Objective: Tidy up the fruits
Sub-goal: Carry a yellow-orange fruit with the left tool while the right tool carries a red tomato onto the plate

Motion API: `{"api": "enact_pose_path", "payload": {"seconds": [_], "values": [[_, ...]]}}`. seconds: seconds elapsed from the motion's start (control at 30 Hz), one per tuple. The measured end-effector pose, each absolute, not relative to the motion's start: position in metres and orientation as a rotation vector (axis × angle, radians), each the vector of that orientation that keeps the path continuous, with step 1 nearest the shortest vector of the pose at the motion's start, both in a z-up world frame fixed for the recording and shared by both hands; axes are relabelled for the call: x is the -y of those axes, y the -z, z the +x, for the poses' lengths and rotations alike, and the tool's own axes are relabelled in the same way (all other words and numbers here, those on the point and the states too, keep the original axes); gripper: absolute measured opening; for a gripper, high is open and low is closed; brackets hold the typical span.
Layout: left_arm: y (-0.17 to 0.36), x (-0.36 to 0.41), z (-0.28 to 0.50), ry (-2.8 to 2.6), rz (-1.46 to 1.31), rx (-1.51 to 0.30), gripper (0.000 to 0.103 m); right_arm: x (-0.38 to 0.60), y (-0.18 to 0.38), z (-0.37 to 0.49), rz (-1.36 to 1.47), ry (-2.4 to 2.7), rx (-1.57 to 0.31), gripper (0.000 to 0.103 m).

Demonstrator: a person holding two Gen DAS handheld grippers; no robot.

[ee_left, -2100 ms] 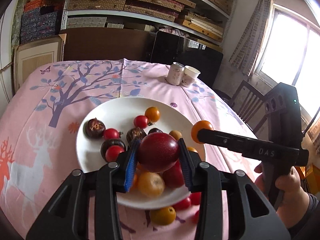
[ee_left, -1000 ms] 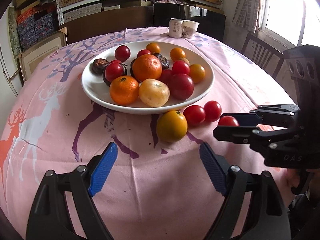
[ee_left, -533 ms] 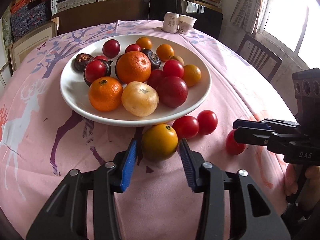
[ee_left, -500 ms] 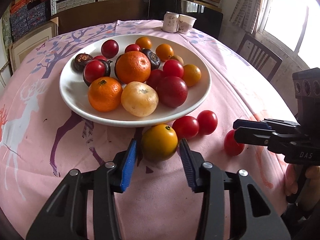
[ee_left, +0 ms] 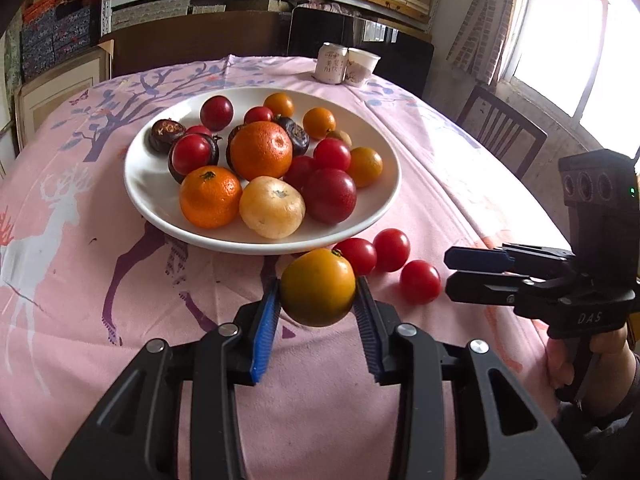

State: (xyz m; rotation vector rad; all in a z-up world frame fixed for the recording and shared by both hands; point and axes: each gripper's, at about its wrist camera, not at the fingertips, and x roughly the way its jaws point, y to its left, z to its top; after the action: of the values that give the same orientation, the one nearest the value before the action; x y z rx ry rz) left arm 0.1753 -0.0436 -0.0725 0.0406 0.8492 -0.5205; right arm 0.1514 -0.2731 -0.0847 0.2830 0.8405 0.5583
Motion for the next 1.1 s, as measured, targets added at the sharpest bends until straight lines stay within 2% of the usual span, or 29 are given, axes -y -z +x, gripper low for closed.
{"api": "enact_pose_path", "payload": {"seconds": [0.17,0.2,0.23,0.27,0.43,0.63,1.0,1.07,1.1], "values": [[0.059,0.033,0.151,0.545,0.025,-0.818,0.036,0.246,0.087,0.157,0.120,-0.508,-0.904,0.057],[0.057,0.031,0.149,0.547,0.023,-0.815,0.036,0.240,0.086,0.158,0.081,-0.489,-0.906,0.054],[0.055,0.029,0.146,0.546,0.019,-0.811,0.036,0.235,0.086,0.159,0.047,-0.468,-0.912,0.049],[0.054,0.027,0.144,0.543,0.016,-0.807,0.036,0.230,0.088,0.162,0.019,-0.454,-0.927,0.031],[0.051,0.015,0.141,0.528,-0.004,-0.800,0.036,0.223,0.083,0.155,-0.016,-0.439,-0.907,0.030],[0.035,0.006,0.155,0.524,-0.033,-0.763,0.036,0.239,0.049,0.158,0.035,-0.443,-0.817,0.030],[0.006,0.033,0.262,0.491,-0.038,-0.771,0.036,0.233,0.000,0.262,0.087,-0.408,-0.780,0.031],[0.009,0.039,0.284,0.481,-0.038,-0.806,0.041,0.233,0.003,0.284,0.114,-0.399,-0.804,0.034],[0.011,0.039,0.289,0.461,-0.038,-0.810,0.049,0.236,0.004,0.292,0.131,-0.385,-0.814,0.039]]}}
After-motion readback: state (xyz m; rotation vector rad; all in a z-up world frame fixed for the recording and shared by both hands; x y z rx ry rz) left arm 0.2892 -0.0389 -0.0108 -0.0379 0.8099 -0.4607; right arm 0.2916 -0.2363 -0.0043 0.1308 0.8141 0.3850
